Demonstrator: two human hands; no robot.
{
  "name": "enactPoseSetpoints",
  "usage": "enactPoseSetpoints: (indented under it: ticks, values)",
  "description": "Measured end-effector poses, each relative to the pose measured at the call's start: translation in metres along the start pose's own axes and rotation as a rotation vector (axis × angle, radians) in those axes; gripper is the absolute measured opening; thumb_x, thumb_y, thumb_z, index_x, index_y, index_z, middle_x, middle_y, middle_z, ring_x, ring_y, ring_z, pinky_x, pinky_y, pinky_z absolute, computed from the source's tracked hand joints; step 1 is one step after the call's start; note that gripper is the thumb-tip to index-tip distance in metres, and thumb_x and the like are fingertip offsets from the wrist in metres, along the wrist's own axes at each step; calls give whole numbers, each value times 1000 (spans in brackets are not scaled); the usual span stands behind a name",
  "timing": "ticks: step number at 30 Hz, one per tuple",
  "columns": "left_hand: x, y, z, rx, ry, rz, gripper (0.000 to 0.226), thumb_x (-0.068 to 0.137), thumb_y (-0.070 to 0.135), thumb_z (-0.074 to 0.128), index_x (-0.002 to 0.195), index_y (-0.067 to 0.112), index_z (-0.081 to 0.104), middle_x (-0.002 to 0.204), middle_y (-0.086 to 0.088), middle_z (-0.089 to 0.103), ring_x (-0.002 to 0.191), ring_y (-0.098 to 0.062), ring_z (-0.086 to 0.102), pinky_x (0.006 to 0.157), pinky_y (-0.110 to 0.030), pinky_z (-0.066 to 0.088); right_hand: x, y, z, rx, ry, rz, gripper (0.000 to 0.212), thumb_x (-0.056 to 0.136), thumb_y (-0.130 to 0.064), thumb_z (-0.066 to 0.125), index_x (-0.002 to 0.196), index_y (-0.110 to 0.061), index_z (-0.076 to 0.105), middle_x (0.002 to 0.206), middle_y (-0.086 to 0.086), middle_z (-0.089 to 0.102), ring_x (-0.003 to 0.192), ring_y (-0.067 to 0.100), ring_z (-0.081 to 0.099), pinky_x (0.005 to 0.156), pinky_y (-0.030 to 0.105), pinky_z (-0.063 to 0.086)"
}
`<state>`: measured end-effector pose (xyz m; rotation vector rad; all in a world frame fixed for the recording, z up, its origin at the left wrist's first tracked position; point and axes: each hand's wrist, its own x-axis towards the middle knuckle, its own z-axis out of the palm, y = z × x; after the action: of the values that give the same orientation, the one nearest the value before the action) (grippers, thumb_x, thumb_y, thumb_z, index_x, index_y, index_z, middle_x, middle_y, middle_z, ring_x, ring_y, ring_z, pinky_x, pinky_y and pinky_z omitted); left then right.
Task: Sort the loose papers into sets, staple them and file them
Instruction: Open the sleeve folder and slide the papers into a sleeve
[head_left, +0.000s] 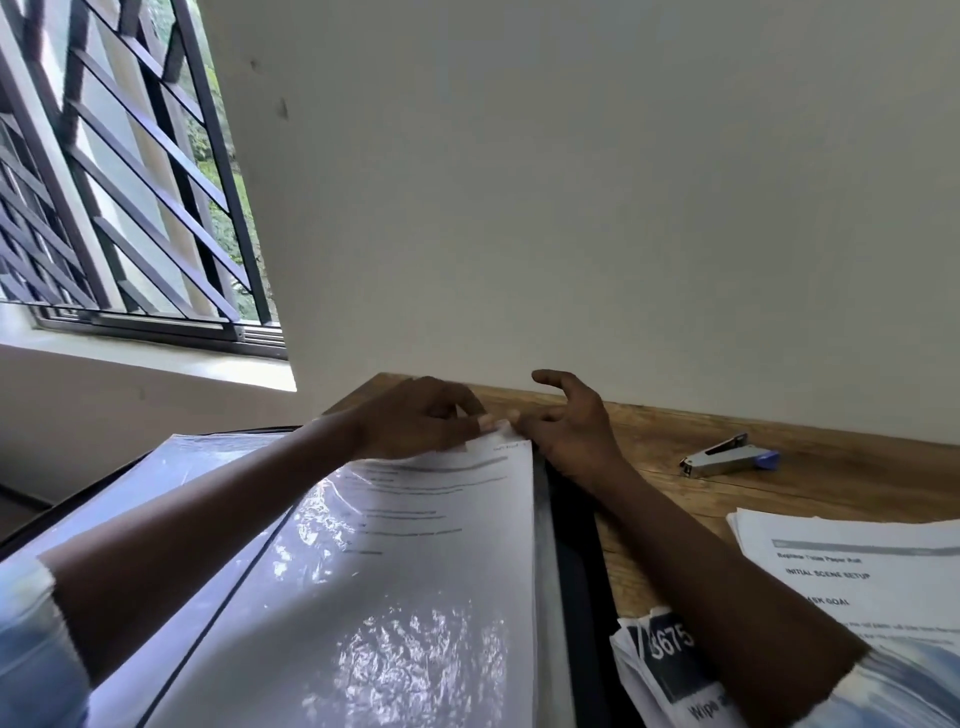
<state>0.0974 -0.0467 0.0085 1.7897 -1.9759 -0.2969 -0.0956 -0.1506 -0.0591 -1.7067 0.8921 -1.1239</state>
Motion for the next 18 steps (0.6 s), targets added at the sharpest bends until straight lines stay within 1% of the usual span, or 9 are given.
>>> enactPoseSetpoints:
  ticks: [2,3,5,7,9,11,14,16,18]
  values:
    - [-6,-1,1,28,15,-27,58,77,77,57,112,32,71,82,16,70,75,2,60,78,-32,48,-2,-3,1,-34,23,-17,54,81,-24,81,129,-35,59,111,-2,73,86,8,72,71,24,53]
    - [-10,-1,5,107,54,-37,64,79,77,55,123,32,65,96,15,69,89,-2,63,84,-33,47,-1,-5,0,-59,34,-15,51,82,-23,79,127,-35,60,111,-2,73,86,10,72,71,27,55]
    - [-24,6,14,301,230,-28,64,87,77,50,135,35,53,121,9,62,114,-14,58,97,-38,44,2,-14,-2,-134,20,17,46,82,-20,75,124,-32,61,109,3,73,86,16,73,75,34,61]
    - [-41,23,19,312,385,13,63,84,82,43,128,38,51,109,13,62,109,-15,58,91,-36,45,3,-29,-6,-135,-80,152,38,84,-20,75,120,-22,65,106,9,73,81,20,73,71,35,62]
    - [-58,39,18,239,373,-24,62,80,87,45,119,39,49,84,15,67,95,-14,64,79,-34,49,-9,-54,-10,28,-331,394,30,92,-29,75,114,-10,69,95,10,74,71,19,72,62,32,59]
    - [-71,50,20,213,272,-119,67,75,92,46,119,42,45,86,12,70,95,-16,67,76,-35,50,-25,-73,-16,166,-548,580,46,99,-49,61,113,-5,67,81,7,73,62,16,71,56,29,58]
    - [-99,69,19,156,207,-161,92,70,98,46,139,38,37,117,7,71,115,-18,64,83,-34,44,-46,-99,-24,301,-753,618,94,91,-81,39,140,-2,55,88,14,66,63,20,70,60,32,60]
    - [-116,78,14,50,246,-174,101,72,92,55,151,35,29,137,0,63,125,-19,60,91,-34,46,-57,-112,-27,370,-821,555,107,83,-93,29,146,-11,54,106,18,70,80,26,72,78,39,60]
    - [-134,83,-1,-140,286,-197,97,80,75,68,156,35,23,140,-4,60,120,-25,63,89,-38,54,-75,-127,-28,389,-859,509,113,75,-101,26,146,-18,57,132,16,65,108,32,65,101,49,47]
